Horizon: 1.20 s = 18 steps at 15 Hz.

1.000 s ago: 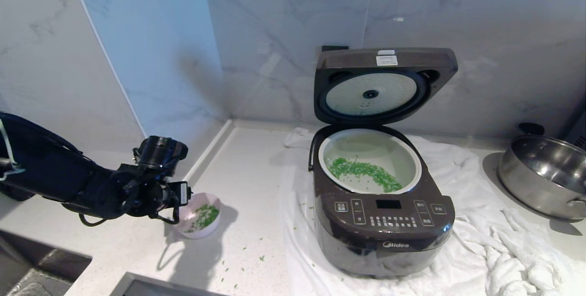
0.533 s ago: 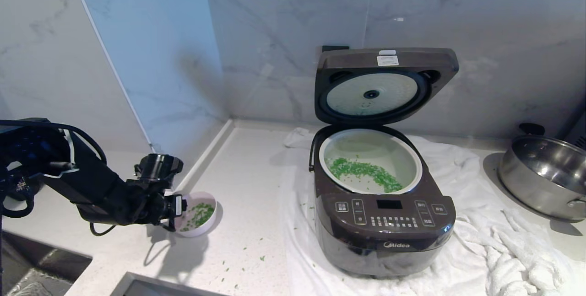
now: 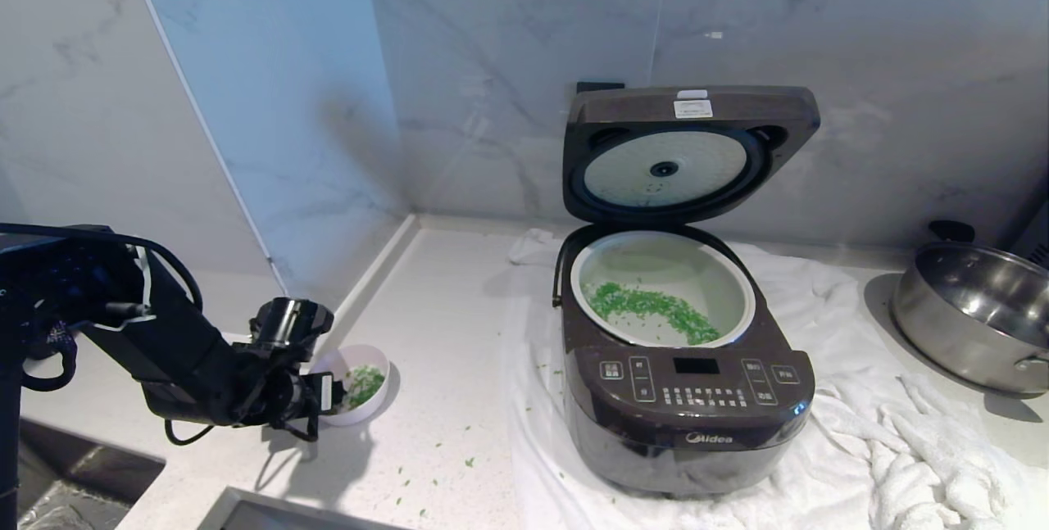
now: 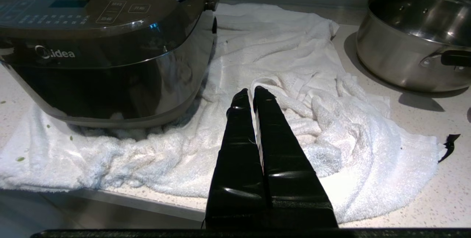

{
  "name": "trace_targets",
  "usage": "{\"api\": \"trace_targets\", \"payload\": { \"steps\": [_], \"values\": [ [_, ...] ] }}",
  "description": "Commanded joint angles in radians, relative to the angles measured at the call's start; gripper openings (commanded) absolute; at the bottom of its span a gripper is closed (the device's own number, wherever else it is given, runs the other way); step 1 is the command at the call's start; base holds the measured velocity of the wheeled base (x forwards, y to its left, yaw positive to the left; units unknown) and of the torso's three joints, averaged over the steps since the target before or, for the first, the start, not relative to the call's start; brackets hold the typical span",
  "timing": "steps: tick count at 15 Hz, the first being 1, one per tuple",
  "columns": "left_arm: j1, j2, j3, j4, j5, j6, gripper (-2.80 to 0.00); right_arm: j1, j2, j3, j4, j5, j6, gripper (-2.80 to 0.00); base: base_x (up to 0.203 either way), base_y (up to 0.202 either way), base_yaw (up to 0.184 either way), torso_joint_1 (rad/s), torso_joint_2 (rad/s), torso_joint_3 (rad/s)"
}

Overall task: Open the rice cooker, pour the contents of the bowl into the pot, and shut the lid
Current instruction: Fill a bowl with water from the tap

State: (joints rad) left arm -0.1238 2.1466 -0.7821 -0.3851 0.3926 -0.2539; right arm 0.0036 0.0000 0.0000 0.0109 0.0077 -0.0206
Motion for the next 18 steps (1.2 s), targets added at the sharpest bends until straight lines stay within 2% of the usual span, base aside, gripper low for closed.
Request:
{"api": "trace_targets", "payload": {
  "steps": [1, 2, 3, 15, 18],
  "values": [
    [-0.007, -0.006, 0.004, 0.002, 0.002, -0.008, 0.00, 0.001, 0.000, 0.000, -0.001, 0.000, -0.001, -2.80, 0.000, 0.000, 0.000, 0.000, 0.00, 0.000],
    [-0.012, -0.010, 0.001, 0.002, 0.002, -0.010, 0.00, 0.000, 0.000, 0.000, 0.000, 0.000, -0.001, -2.80, 0.000, 0.000, 0.000, 0.000, 0.00, 0.000],
    [-0.017, -0.010, 0.003, 0.002, 0.000, -0.010, -2.80, 0.001, 0.000, 0.000, 0.000, 0.000, -0.001, -2.80, 0.000, 0.000, 0.000, 0.000, 0.00, 0.000],
    [-0.010, -0.044, 0.015, 0.003, -0.001, -0.027, -2.80, 0.000, 0.000, 0.000, 0.000, 0.000, -0.001, -2.80, 0.000, 0.000, 0.000, 0.000, 0.00, 0.000],
    [0.011, -0.110, 0.051, 0.007, -0.060, -0.046, -2.80, 0.001, 0.000, 0.000, 0.000, 0.000, -0.001, -2.80, 0.000, 0.000, 0.000, 0.000, 0.00, 0.000]
  ]
}}
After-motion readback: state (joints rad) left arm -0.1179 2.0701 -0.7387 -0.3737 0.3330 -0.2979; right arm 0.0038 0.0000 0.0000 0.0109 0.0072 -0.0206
